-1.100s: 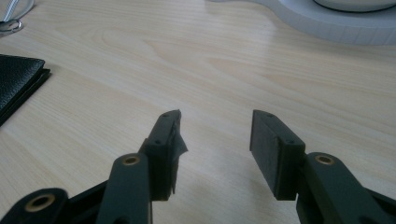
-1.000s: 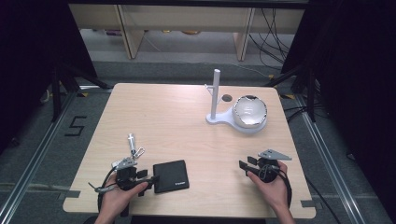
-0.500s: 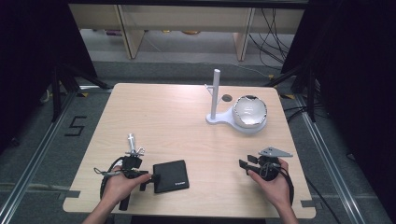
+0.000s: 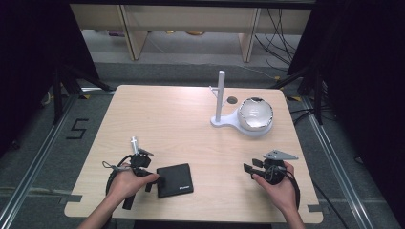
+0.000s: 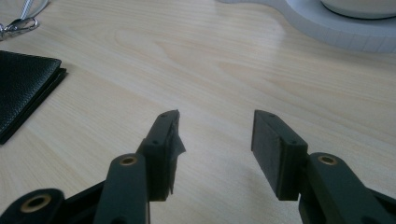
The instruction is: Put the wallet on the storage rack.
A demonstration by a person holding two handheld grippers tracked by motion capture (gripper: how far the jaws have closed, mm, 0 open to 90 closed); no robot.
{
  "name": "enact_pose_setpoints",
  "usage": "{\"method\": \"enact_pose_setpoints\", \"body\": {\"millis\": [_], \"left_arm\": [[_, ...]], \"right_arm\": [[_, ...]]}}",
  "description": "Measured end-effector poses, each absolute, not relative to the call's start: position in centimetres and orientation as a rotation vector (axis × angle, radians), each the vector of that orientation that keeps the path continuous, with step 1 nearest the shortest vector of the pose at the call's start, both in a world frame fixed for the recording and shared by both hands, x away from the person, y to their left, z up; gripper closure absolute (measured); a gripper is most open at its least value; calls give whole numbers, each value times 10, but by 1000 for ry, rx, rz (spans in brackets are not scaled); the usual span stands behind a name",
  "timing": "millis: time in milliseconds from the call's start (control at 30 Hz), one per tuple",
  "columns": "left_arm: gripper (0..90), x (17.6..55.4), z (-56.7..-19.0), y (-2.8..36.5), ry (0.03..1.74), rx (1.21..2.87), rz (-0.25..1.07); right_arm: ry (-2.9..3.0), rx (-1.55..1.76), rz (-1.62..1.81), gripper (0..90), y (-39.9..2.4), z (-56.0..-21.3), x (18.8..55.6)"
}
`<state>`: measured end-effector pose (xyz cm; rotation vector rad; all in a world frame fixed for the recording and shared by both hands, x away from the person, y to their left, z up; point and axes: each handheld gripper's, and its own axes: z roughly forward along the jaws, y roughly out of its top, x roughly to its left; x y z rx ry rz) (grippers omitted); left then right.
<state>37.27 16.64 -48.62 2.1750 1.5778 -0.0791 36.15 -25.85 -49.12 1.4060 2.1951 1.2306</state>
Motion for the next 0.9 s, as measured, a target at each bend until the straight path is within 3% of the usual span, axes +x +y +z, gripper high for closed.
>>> {"method": "enact_pose_setpoints", "body": {"millis": [200,367,567,733,900], "left_arm": [[427,378,-484,162,1622,2212,-104],[541,380,-484,160,1611,2218,-143],[615,378,-485,161,1653,2145,-217],[737,375,-484,158,1538,2187,-174],[799,372,-480,152,1437,2234,-141]], "right_arm": [[2216,1363,1195,523,-261,-491,363],[2219,1373,1195,522,-261,-492,362],[2230,1413,1186,520,-258,-492,361],[2219,1395,1181,520,-259,-491,362],[2214,1403,1187,520,-259,-490,361]]}}
